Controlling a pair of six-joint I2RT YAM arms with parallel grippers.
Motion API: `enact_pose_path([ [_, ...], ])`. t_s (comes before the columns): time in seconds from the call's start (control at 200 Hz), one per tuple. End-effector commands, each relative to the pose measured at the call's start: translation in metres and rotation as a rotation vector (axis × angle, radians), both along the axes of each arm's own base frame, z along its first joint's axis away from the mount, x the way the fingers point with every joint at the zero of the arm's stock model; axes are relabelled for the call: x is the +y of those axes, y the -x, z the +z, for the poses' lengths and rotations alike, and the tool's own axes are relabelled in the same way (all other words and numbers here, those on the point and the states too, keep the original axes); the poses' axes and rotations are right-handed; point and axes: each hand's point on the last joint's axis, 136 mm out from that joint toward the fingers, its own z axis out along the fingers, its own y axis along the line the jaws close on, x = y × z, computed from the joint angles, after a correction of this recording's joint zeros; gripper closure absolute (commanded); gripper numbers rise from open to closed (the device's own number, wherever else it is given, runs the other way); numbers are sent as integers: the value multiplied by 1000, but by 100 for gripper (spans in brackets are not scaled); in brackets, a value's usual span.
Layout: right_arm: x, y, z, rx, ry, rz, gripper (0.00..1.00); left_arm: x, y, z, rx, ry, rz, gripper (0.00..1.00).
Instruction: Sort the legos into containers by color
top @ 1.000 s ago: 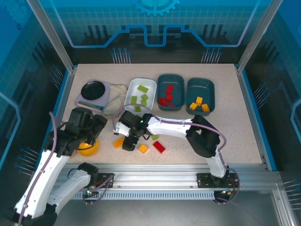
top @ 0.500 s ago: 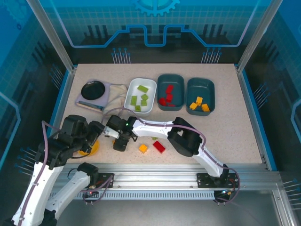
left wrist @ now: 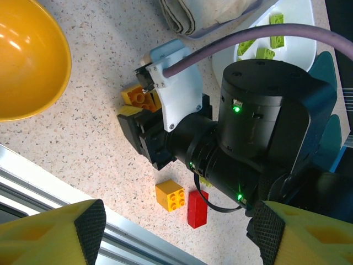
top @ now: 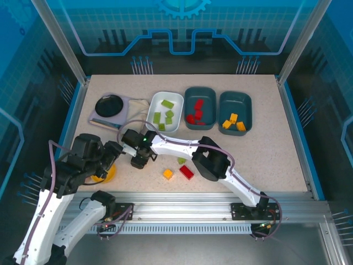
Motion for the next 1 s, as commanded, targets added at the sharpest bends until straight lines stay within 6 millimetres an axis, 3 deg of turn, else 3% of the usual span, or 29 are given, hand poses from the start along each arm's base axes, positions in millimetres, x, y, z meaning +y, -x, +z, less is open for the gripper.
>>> enact_pose_path([
  [0.0,-9,3,-5,49,28,-33,61,-4,-3,3,-20,3,-33,25],
  [0.125,-10,-8,36,4,-52,-77,64,-9,-9,5,-36,7,-64,25],
  [0.155,-12,-12,54,-14,-83,-92,64,-12,-12,6,-46,9,-83,26],
  [0.26,-39,-31,108,-55,-168,-198,64,-32,-30,8,-60,37,-181,26],
  [0.42,-126,-76,156,-83,-240,-452,65,-71,-68,4,-80,98,-312,27],
  [0.5,-187,-102,170,-92,-267,-607,64,-96,-89,3,-90,91,-385,27],
  [0.535,-222,-117,176,-103,-278,-698,65,-108,-98,3,-95,80,-419,27],
  [0.72,-354,-173,167,-48,-301,-1114,64,-174,-146,-6,-79,84,-559,27],
  [0.856,-406,-207,145,26,-298,-1305,64,-205,-177,-12,-66,94,-611,27],
  [0.996,-435,-238,109,137,-287,-1437,63,-227,-202,-19,-52,101,-646,28],
])
